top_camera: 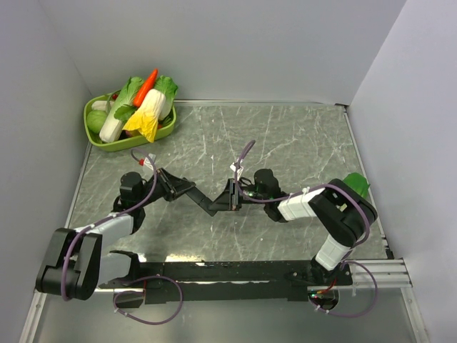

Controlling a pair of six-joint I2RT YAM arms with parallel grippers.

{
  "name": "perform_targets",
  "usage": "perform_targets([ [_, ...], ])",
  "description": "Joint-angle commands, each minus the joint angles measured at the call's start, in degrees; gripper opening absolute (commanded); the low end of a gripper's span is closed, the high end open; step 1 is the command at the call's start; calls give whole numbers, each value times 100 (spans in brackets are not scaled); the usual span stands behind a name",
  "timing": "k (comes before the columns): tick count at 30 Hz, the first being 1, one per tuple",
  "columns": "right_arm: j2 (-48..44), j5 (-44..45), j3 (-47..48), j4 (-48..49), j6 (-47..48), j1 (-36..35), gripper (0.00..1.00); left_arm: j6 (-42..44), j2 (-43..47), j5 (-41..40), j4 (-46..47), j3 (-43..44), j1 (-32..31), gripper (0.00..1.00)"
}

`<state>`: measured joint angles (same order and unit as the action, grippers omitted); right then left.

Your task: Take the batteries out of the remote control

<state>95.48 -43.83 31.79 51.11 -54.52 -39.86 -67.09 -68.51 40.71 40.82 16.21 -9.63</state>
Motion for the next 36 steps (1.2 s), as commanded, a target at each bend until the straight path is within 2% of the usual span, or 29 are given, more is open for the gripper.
perform_targets([
  [1,-258,-178,-235,-726,337,206,0,179,-48,-292,357,295,260,1],
  [2,-267,-187,-270,-673,320,198,2,170,-57,-283,365,304,260,1],
  [3,-267,-230,-287,-638,311,215,9,161,-75,-283,374,313,277,1],
  [4,-267,-248,-305,-664,345,215,23,126,-83,-231,435,322,277,1],
  [6,-276,-301,-305,-734,477,215,33,74,-118,-177,480,339,277,1],
  [9,-250,-397,-305,-761,522,215,40,3,-127,-177,550,339,277,1],
  [11,-258,-415,-331,-603,452,215,33,12,-136,-169,568,331,277,1],
  [12,-249,-424,-340,-568,434,215,21,20,-119,-177,559,322,277,1],
  [18,-337,-293,-261,-751,486,215,0,64,-66,-213,497,295,277,1],
  [23,-556,-48,-173,-1094,591,215,1,336,48,-431,-2,357,277,1],
  [24,-609,15,-173,-1312,627,215,8,485,144,-597,-178,383,277,1],
  [26,-741,146,-121,-1603,819,215,12,618,232,-765,-644,488,277,1],
  [29,-1004,708,29,-2516,1275,206,26,820,513,-1038,-1084,594,277,1],
  [30,-1101,1171,64,-2753,1382,198,35,933,575,-1091,-1180,664,277,1],
  [32,-1444,1691,291,-3728,1767,180,42,1040,654,-1170,-1383,708,277,1],
  [33,-1566,2555,623,-4253,1952,145,48,1084,646,-1188,-1418,717,277,1],
  [34,-1733,3025,818,-5259,2285,119,50,1110,611,-1188,-1462,726,277,1],
  [36,-1770,4454,1335,-6206,2516,110,50,1084,514,-1144,-1428,682,260,1],
])
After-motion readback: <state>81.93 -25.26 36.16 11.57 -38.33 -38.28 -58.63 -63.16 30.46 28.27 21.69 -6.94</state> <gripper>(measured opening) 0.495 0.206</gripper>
